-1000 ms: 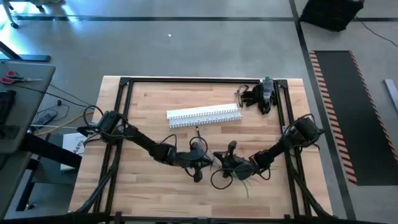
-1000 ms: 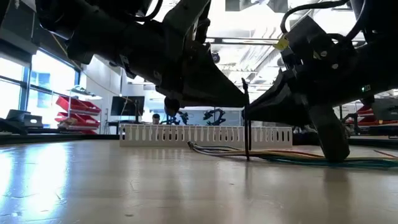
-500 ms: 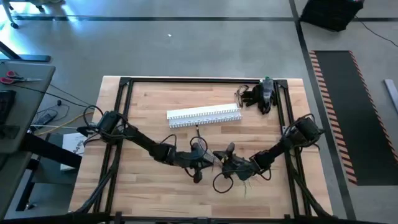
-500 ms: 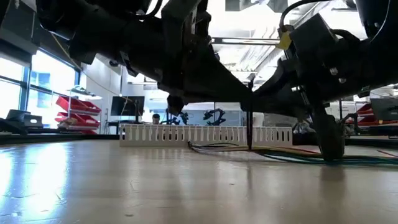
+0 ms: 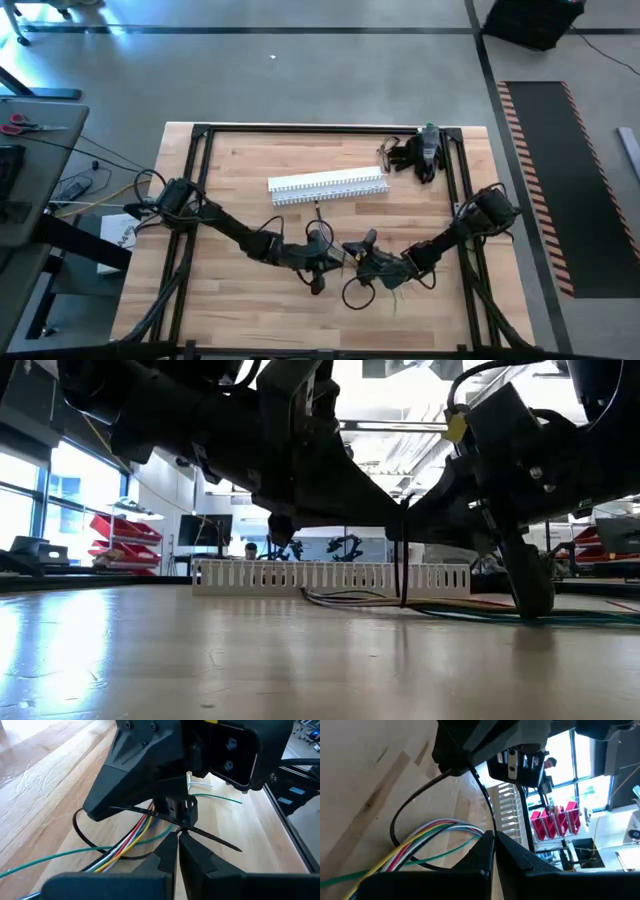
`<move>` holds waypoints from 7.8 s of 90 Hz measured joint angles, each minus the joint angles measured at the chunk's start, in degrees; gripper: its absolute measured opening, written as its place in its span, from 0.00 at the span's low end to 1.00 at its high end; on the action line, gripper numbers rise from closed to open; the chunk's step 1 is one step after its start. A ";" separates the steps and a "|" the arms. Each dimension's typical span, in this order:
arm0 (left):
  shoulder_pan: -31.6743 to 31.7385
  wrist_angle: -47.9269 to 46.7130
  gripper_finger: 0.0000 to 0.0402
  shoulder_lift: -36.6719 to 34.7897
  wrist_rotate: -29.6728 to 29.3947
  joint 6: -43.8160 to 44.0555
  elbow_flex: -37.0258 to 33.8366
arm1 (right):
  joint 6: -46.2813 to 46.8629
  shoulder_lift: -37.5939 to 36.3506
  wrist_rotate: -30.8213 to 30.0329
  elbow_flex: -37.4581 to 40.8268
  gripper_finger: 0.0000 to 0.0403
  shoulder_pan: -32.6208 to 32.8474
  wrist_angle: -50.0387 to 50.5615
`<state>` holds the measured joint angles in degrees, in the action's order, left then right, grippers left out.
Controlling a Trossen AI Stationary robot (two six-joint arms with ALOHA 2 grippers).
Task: Ziptie cables
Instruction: Wrap the cable wires with black ziptie
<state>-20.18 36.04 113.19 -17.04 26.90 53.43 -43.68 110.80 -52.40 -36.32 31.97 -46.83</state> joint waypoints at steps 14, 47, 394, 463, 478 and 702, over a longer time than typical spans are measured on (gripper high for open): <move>0.02 -0.17 0.00 0.00 -0.02 -0.01 0.00 | -2.24 0.11 0.63 0.04 0.01 0.68 -1.42; -0.69 -6.38 0.00 0.00 0.37 -2.15 0.00 | 2.73 0.11 3.24 0.07 0.22 0.42 -1.62; 0.79 2.65 0.00 4.00 14.50 4.43 0.00 | -27.26 0.07 16.01 -2.55 0.14 -0.54 -6.57; 1.37 2.28 0.00 4.00 15.08 8.38 0.00 | -28.55 0.07 17.90 -3.85 0.00 -0.39 -1.77; 1.55 2.35 0.00 4.00 15.21 9.02 0.00 | -31.81 0.07 17.92 -3.85 0.00 0.70 -2.23; 1.53 1.32 0.00 3.96 14.93 7.59 0.02 | -21.91 0.09 12.99 -6.47 0.00 1.49 1.94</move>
<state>-18.65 37.36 117.14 -2.11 34.49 53.45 -65.59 110.89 -39.41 -42.78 33.45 -44.88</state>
